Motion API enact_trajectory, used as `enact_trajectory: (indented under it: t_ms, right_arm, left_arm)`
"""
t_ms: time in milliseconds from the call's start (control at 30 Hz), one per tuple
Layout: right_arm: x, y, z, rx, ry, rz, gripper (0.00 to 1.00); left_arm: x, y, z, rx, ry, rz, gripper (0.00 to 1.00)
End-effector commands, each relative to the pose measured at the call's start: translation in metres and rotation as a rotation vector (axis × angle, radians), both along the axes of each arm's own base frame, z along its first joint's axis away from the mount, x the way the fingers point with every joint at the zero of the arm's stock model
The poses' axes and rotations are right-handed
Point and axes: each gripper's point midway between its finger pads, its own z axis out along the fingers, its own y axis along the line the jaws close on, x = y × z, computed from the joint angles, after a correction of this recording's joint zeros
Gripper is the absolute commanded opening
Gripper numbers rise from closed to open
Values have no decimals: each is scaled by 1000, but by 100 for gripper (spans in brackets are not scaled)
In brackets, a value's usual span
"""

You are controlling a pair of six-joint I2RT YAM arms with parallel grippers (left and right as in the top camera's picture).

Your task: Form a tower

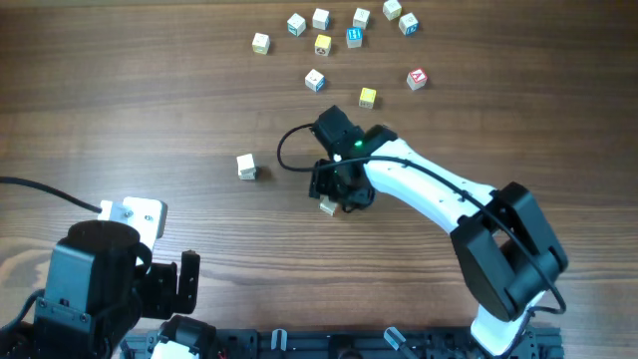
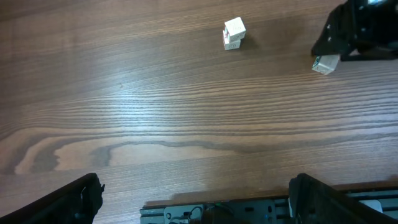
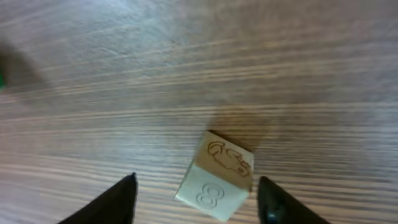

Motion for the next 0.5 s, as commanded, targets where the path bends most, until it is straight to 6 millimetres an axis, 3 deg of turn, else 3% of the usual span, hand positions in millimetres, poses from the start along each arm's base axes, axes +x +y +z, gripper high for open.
enact_trajectory:
  t_ms: [0,133,233,367,433,467]
  right_arm:
    - [-10,2,-29,-31,80,-31,45]
    - [-9,5,-28,-13,74,-25,28]
    - [6,28,-17,102,1,82,16]
    - [52,63,13,342,-195,211,21]
    - [86,64,26,397,-322,184,36]
    - [98,63,29,404,-364,167,38]
  left_arm:
    - [0,1,1,6,-5,-3,100]
    - [0,1,1,6,-5,-3,100]
    - [0,1,1,6,-5,-3,100]
    - [0,1,1,6,-5,-3,100]
    - [0,1,1,6,-5,-3,100]
    - [0,1,1,6,-5,-3,100]
